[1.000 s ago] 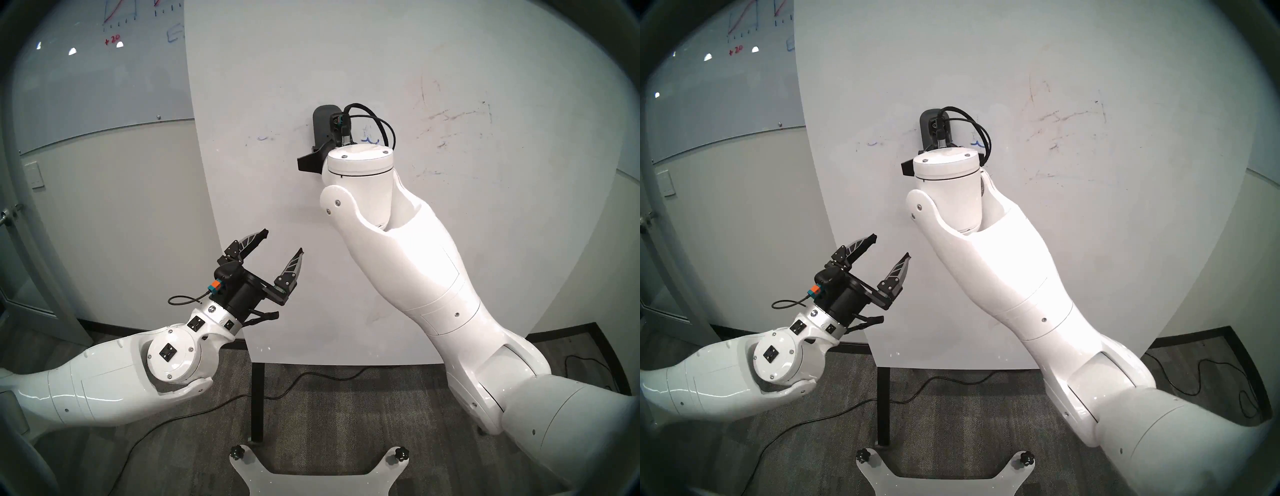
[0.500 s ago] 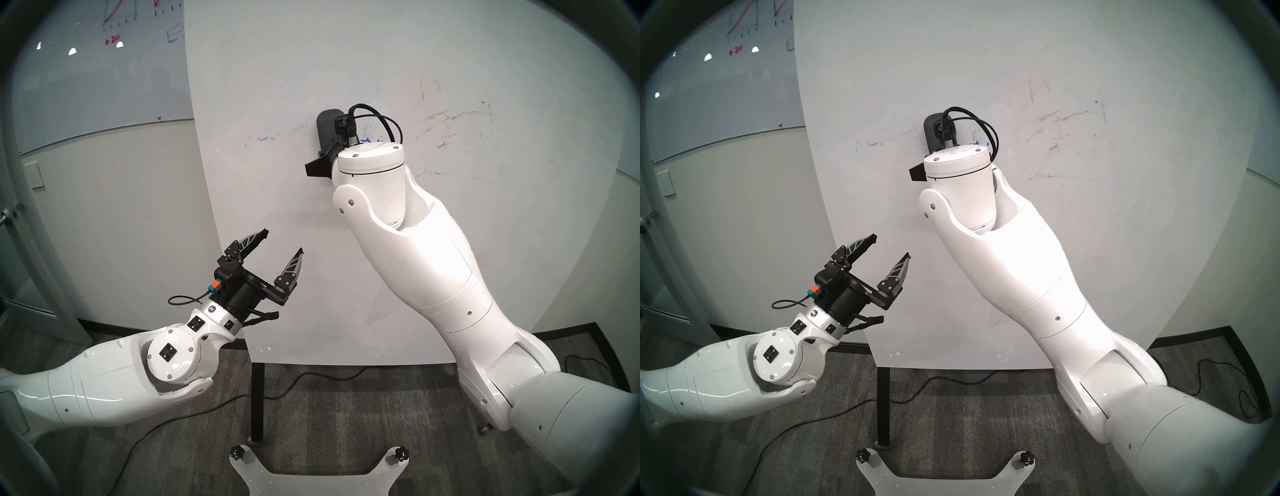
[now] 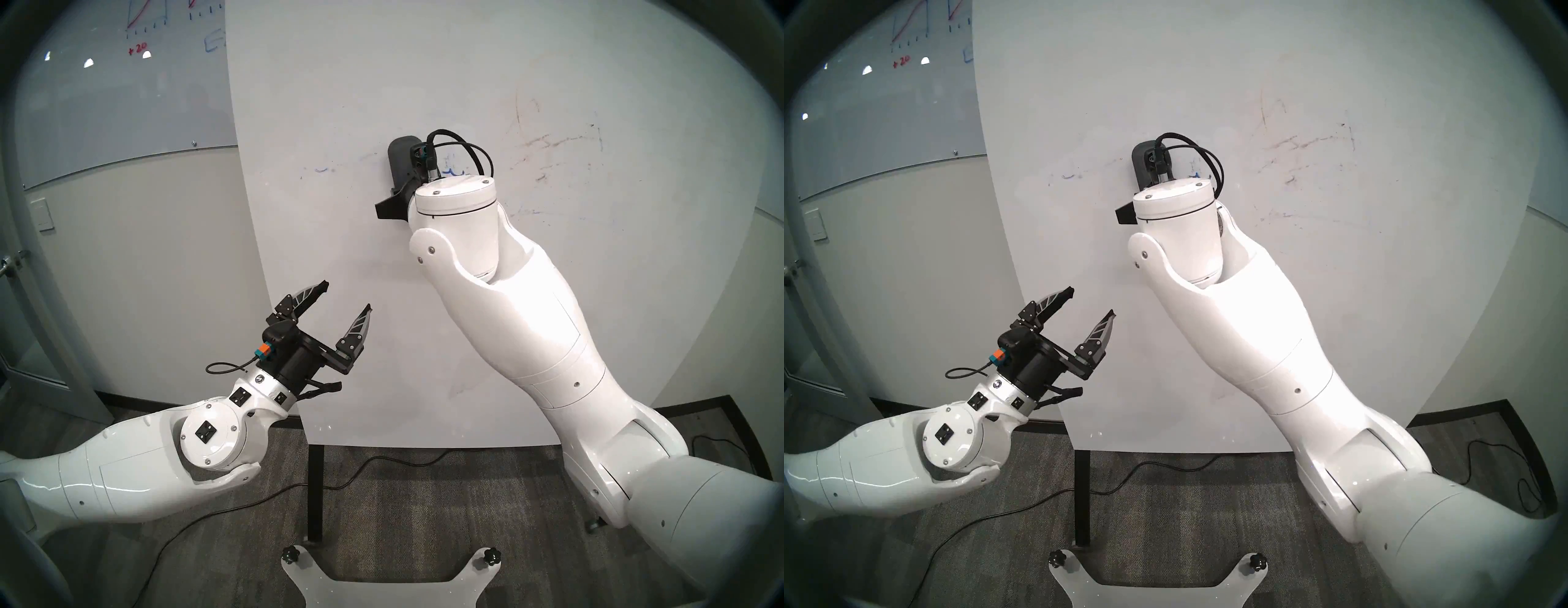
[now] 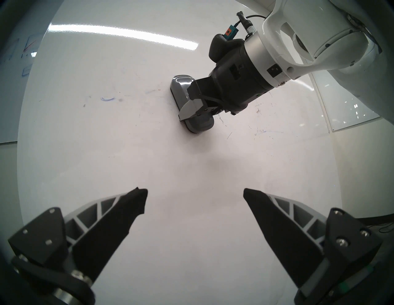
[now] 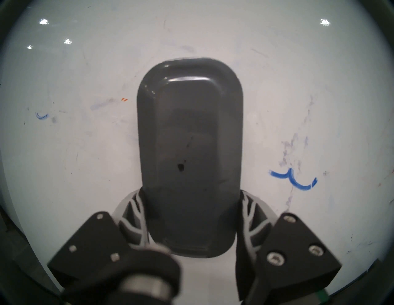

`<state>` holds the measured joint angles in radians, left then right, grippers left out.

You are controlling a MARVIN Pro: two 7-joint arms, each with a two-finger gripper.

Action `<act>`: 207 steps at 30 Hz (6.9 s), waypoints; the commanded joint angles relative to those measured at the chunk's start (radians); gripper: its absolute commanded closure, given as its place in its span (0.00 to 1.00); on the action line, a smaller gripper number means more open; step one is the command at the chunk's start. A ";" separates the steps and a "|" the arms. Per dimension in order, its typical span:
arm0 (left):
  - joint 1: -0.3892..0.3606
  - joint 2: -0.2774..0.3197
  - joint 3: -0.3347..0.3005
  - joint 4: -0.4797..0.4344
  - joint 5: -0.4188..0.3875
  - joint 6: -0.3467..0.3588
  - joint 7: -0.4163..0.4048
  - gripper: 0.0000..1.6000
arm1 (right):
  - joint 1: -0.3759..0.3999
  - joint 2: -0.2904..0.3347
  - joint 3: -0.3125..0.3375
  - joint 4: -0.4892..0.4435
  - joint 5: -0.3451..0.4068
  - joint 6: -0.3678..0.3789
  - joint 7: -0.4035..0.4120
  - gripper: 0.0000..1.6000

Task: Erase all marks on the whiteboard with the eraser

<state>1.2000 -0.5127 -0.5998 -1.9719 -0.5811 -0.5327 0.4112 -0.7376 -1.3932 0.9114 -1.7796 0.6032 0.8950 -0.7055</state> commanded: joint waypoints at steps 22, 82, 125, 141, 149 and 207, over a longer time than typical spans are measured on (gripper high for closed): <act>-0.009 0.000 -0.010 -0.010 0.000 -0.009 0.001 0.00 | -0.051 0.073 0.023 0.007 0.005 0.013 0.035 1.00; -0.009 0.000 -0.009 -0.010 0.000 -0.008 0.001 0.00 | 0.024 0.076 0.080 0.004 -0.012 0.000 0.035 1.00; -0.010 0.000 -0.008 -0.010 0.000 -0.008 0.001 0.00 | 0.004 0.128 0.117 -0.050 0.009 0.011 0.040 1.00; -0.010 0.000 -0.008 -0.009 0.000 -0.008 0.002 0.00 | -0.016 0.172 0.151 -0.048 0.028 0.009 0.069 1.00; -0.010 0.000 -0.008 -0.009 0.000 -0.008 0.002 0.00 | -0.015 0.189 0.154 -0.038 0.031 0.002 0.090 1.00; -0.010 0.001 -0.008 -0.010 -0.001 -0.009 0.002 0.00 | -0.003 0.192 0.067 -0.069 -0.002 0.047 0.156 1.00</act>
<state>1.1985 -0.5119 -0.5981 -1.9719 -0.5815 -0.5332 0.4119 -0.7851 -1.1989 0.9642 -1.8519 0.6165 0.9602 -0.5446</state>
